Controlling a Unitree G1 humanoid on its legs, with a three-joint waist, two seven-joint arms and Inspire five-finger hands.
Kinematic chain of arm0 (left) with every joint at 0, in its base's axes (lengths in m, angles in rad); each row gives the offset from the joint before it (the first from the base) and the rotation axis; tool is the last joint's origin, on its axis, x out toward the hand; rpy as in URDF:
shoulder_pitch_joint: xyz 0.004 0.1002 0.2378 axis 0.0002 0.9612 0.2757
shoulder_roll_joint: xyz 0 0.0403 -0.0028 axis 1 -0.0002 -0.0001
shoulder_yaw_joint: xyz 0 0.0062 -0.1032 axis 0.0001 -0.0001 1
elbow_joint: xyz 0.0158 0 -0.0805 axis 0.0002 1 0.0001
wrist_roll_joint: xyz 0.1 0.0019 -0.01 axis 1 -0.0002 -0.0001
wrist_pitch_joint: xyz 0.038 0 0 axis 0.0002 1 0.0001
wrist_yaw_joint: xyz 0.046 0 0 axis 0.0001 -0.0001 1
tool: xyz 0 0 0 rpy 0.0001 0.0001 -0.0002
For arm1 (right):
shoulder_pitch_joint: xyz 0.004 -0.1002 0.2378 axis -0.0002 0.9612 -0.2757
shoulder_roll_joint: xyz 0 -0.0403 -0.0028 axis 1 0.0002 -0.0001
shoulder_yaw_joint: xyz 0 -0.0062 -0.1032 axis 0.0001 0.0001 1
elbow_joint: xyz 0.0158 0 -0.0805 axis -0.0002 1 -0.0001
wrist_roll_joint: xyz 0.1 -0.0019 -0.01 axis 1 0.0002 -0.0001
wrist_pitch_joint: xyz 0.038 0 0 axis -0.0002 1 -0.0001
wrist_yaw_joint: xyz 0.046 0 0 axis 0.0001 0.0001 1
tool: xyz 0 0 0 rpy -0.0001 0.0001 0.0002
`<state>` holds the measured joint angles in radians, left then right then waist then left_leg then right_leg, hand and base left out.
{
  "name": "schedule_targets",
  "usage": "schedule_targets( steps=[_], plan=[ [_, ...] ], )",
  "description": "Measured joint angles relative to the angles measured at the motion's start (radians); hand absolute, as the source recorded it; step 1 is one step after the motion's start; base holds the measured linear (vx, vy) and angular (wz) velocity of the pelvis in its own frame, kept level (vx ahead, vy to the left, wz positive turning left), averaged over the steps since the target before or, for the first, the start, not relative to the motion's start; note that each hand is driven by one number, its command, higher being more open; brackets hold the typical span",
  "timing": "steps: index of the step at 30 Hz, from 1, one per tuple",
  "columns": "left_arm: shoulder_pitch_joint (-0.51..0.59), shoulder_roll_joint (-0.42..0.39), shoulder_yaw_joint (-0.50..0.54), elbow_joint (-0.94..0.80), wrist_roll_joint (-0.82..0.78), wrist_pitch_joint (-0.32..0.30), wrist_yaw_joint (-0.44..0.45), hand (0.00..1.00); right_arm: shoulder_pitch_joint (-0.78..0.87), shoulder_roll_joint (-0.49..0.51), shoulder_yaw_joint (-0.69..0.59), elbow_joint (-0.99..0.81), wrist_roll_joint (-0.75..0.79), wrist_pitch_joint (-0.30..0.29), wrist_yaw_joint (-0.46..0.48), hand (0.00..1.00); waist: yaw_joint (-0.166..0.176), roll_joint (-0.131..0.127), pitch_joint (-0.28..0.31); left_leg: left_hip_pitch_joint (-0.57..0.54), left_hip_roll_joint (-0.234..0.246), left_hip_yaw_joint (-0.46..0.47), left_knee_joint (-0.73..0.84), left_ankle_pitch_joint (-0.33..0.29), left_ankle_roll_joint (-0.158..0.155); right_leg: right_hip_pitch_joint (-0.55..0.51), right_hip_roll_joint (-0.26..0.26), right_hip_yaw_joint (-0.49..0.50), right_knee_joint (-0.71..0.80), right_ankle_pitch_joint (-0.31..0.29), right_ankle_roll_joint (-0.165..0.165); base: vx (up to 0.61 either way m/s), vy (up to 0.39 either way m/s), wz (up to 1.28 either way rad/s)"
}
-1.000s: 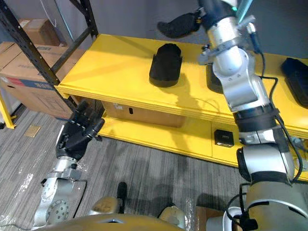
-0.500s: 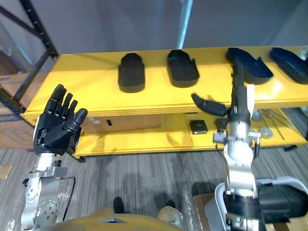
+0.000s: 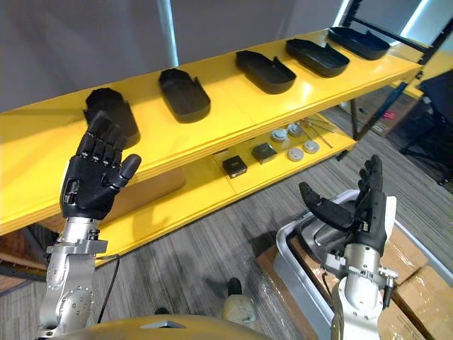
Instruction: Walk over and take three plastic housings, then place them on the shelf
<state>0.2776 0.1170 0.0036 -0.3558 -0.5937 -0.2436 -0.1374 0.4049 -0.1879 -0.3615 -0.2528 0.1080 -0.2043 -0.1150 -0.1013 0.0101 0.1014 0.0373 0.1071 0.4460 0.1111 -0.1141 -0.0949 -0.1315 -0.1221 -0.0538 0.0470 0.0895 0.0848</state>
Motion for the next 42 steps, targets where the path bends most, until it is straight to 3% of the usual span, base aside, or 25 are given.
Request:
schedule_targets(
  steps=[2, 5, 7, 14, 18, 21, 22, 23, 24, 25, 26, 27, 28, 29, 31, 32, 33, 34, 35, 36, 37, 38, 39, 40, 42],
  plan=[
    [0.006, 0.0, 0.009, -0.003, 0.013, 0.0, 0.025, 1.0, -0.002, -0.001, 0.022, 0.0, 0.04, -0.027, 0.027, 1.0, 0.033, 0.032, 0.003, -0.057, -0.013, -0.24, 0.139, -0.1, 0.01, -0.022, 0.045, 0.084, -0.022, 0.025, -0.018, 0.03, 0.026, -1.24],
    [0.036, -0.002, 0.042, -0.01, 0.012, 0.002, 0.045, 1.0, -0.024, -0.022, 0.087, 0.008, 0.055, -0.062, 0.054, 1.0, 0.049, 0.051, 0.016, -0.062, -0.044, -0.416, 0.196, -0.13, 0.011, -0.049, 0.065, 0.173, -0.006, 0.04, -0.011, 0.04, 0.042, -0.96],
    [0.047, -0.001, 0.061, -0.008, 0.012, 0.003, 0.048, 1.0, -0.077, -0.067, 0.133, 0.026, 0.058, -0.09, 0.061, 1.0, 0.057, 0.065, 0.027, -0.061, -0.056, -0.447, 0.204, -0.152, 0.016, -0.074, 0.072, 0.214, 0.006, 0.043, -0.007, -0.03, 0.094, -0.67],
    [0.048, -0.001, 0.092, -0.009, 0.003, 0.001, 0.05, 1.0, -0.272, -0.13, 0.314, 0.156, 0.034, -0.112, 0.058, 1.0, 0.132, 0.061, 0.046, -0.07, -0.09, -0.483, 0.23, -0.226, 0.066, -0.109, 0.065, 0.245, 0.044, 0.051, 0.005, -0.08, 0.064, -0.17],
    [0.034, -0.001, 0.047, -0.009, -0.034, -0.03, 0.04, 1.0, -0.239, -0.103, 0.311, 0.206, 0.069, -0.109, 0.045, 1.0, 0.114, 0.064, 0.051, -0.129, -0.101, -0.509, 0.312, -0.234, 0.061, -0.151, 0.056, 0.221, 0.118, 0.03, 0.007, -0.02, 0.044, 0.22],
    [0.037, 0.0, -0.021, -0.01, -0.034, -0.031, 0.019, 1.0, -0.121, -0.013, 0.238, 0.222, 0.098, -0.096, 0.052, 1.0, 0.094, 0.056, 0.072, -0.102, -0.107, -0.503, 0.357, -0.249, 0.068, -0.144, 0.065, 0.234, 0.18, 0.028, 0.014, -0.03, 0.067, -0.29],
    [0.037, 0.0, -0.033, -0.01, -0.049, -0.029, 0.009, 1.0, -0.081, 0.011, 0.23, 0.222, 0.117, -0.102, 0.064, 1.0, 0.093, 0.037, 0.084, -0.08, -0.118, -0.474, 0.357, -0.252, 0.074, -0.139, 0.061, 0.245, 0.174, 0.04, 0.031, -0.11, 0.075, -1.08],
    [0.039, -0.003, -0.037, -0.008, -0.084, -0.024, 0.004, 1.0, -0.06, 0.026, 0.246, 0.221, 0.14, -0.108, 0.079, 1.0, 0.096, 0.014, 0.103, -0.048, -0.13, -0.425, 0.344, -0.247, 0.089, -0.134, 0.053, 0.218, 0.145, 0.095, 0.035, -0.16, 0.055, -1.34],
    [0.04, -0.004, -0.036, -0.006, -0.098, -0.017, 0.006, 1.0, -0.062, 0.031, 0.258, 0.221, 0.151, -0.108, 0.085, 1.0, 0.097, 0.009, 0.108, -0.036, -0.131, -0.397, 0.33, -0.242, 0.096, -0.13, 0.055, 0.181, 0.102, 0.158, 0.02, -0.27, -0.014, -1.68],
    [0.036, -0.006, -0.036, 0.003, -0.107, -0.011, 0.008, 1.0, -0.077, 0.035, 0.291, 0.219, 0.155, -0.122, 0.093, 1.0, 0.098, 0.013, 0.122, -0.03, -0.109, -0.328, 0.304, -0.217, 0.11, -0.128, 0.038, 0.073, 0.065, 0.199, 0.024, -0.32, -0.068, -1.58],
    [0.021, -0.01, -0.049, 0.02, -0.108, -0.007, 0.007, 1.0, -0.1, 0.027, 0.321, 0.219, 0.157, -0.137, 0.098, 1.0, 0.099, 0.009, 0.118, -0.033, -0.094, -0.269, 0.299, -0.207, 0.116, -0.161, 0.018, -0.015, 0.212, 0.077, -0.063, -0.31, -0.069, -1.29],
    [0.022, -0.012, -0.05, 0.021, -0.109, -0.006, 0.007, 1.0, -0.108, 0.025, 0.328, 0.219, 0.157, -0.137, 0.098, 1.0, 0.099, 0.011, 0.117, -0.034, -0.088, -0.257, 0.299, -0.207, 0.117, -0.168, 0.015, -0.026, 0.249, 0.053, -0.073, -0.27, -0.052, -1.12],
    [0.029, -0.028, -0.066, 0.029, -0.112, 0.002, 0.001, 1.0, -0.167, 0.019, 0.388, 0.224, 0.139, -0.139, 0.088, 1.0, 0.104, 0.041, 0.117, -0.044, -0.04, -0.21, 0.301, -0.195, 0.112, -0.188, -0.027, -0.083, 0.461, -0.093, -0.087, -0.2, -0.058, -0.98],
    [0.027, -0.039, -0.078, 0.042, -0.111, 0.005, -0.003, 1.0, -0.217, 0.015, 0.446, 0.243, 0.118, -0.145, 0.07, 1.0, 0.112, 0.065, 0.121, -0.048, 0.006, -0.186, 0.301, -0.184, 0.1, -0.177, -0.072, -0.109, 0.568, -0.144, -0.095, -0.21, -0.113, -1.14],
    [0.028, -0.039, -0.087, 0.045, -0.111, 0.005, -0.003, 1.0, -0.27, 0.015, 0.532, 0.259, 0.098, -0.144, 0.054, 1.0, 0.142, 0.073, 0.126, -0.055, 0.063, -0.147, 0.297, -0.179, 0.088, -0.161, -0.141, -0.121, 0.635, -0.159, -0.104, -0.14, -0.144, -0.97],
    [0.028, -0.037, -0.087, 0.047, -0.116, 0.006, -0.004, 1.0, -0.288, 0.016, 0.581, 0.259, 0.092, -0.143, 0.055, 1.0, 0.164, 0.065, 0.122, -0.063, 0.088, -0.128, 0.289, -0.176, 0.074, -0.16, -0.194, -0.126, 0.651, -0.158, -0.104, -0.1, -0.293, -1.26],
    [0.039, -0.027, -0.085, 0.049, -0.159, 0.007, -0.004, 1.0, -0.309, 0.025, 0.637, 0.258, 0.081, -0.125, 0.058, 1.0, 0.188, 0.054, 0.12, -0.066, 0.133, -0.086, 0.277, -0.157, 0.04, -0.157, -0.268, -0.127, 0.65, -0.151, -0.104, -0.07, -0.334, -1.07],
    [0.049, -0.025, -0.082, 0.05, -0.185, 0.007, -0.003, 1.0, -0.312, 0.032, 0.648, 0.258, 0.07, -0.114, 0.058, 1.0, 0.192, 0.036, 0.11, -0.065, 0.15, -0.07, 0.275, -0.147, 0.021, -0.153, -0.294, -0.129, 0.646, -0.149, -0.102, -0.02, -0.561, -1.02],
    [0.068, -0.023, -0.082, 0.052, -0.227, 0.006, 0.003, 1.0, -0.31, 0.044, 0.662, 0.256, 0.057, -0.086, 0.058, 1.0, 0.196, 0.025, 0.103, -0.064, 0.183, -0.043, 0.27, -0.127, -0.02, -0.136, -0.343, -0.15, 0.621, -0.145, -0.095, 0.05, -0.585, -0.78],
    [0.09, -0.023, -0.082, 0.053, -0.251, 0.003, 0.004, 1.0, -0.31, 0.046, 0.671, 0.256, 0.056, -0.059, 0.06, 1.0, 0.199, -0.003, 0.087, -0.064, 0.211, -0.027, 0.271, -0.111, -0.066, -0.106, -0.368, -0.198, 0.557, -0.124, -0.051, 0.08, -0.63, -0.76],
    [0.098, -0.021, -0.083, 0.056, -0.269, -0.001, 0.004, 1.0, -0.31, 0.048, 0.672, 0.256, 0.055, -0.043, 0.064, 1.0, 0.203, -0.02, 0.077, -0.064, 0.224, -0.019, 0.271, -0.1, -0.093, -0.087, -0.366, -0.226, 0.501, -0.092, 0.001, 0.09, -0.478, -0.94],
    [0.108, -0.023, -0.084, 0.081, -0.284, -0.02, 0.003, 1.0, -0.318, 0.041, 0.675, 0.257, 0.055, -0.011, 0.071, 1.0, 0.217, -0.053, 0.055, -0.059, 0.245, -0.02, 0.266, -0.08, -0.134, -0.068, -0.334, -0.269, 0.432, -0.193, 0.131, 0.11, -0.37, -1.01],
    [0.108, -0.051, -0.088, 0.108, -0.3, -0.024, 0.003, 1.0, -0.335, 0.024, 0.674, 0.258, 0.055, 0.002, 0.076, 1.0, 0.223, -0.033, 0.055, -0.053, 0.269, -0.044, 0.256, -0.075, -0.14, -0.08, -0.3, -0.264, 0.435, -0.232, 0.123, 0.16, -0.525, -1.27],
    [0.114, -0.093, -0.111, 0.16, -0.33, -0.024, 0.005, 1.0, -0.347, -0.022, 0.666, 0.26, 0.055, 0.026, 0.092, 1.0, 0.207, 0.018, 0.054, -0.045, 0.304, -0.09, 0.227, -0.044, -0.121, -0.123, -0.245, -0.252, 0.488, -0.233, 0.084, 0.21, -0.558, -0.96],
    [0.116, -0.115, -0.166, 0.194, -0.346, -0.014, 0.004, 1.0, -0.327, -0.073, 0.621, 0.261, 0.056, 0.044, 0.099, 1.0, 0.172, 0.026, 0.053, -0.038, 0.305, -0.129, 0.218, 0.047, -0.061, -0.146, -0.225, -0.241, 0.523, -0.255, 0.047, 0.21, -0.463, -0.55]
  ],
)
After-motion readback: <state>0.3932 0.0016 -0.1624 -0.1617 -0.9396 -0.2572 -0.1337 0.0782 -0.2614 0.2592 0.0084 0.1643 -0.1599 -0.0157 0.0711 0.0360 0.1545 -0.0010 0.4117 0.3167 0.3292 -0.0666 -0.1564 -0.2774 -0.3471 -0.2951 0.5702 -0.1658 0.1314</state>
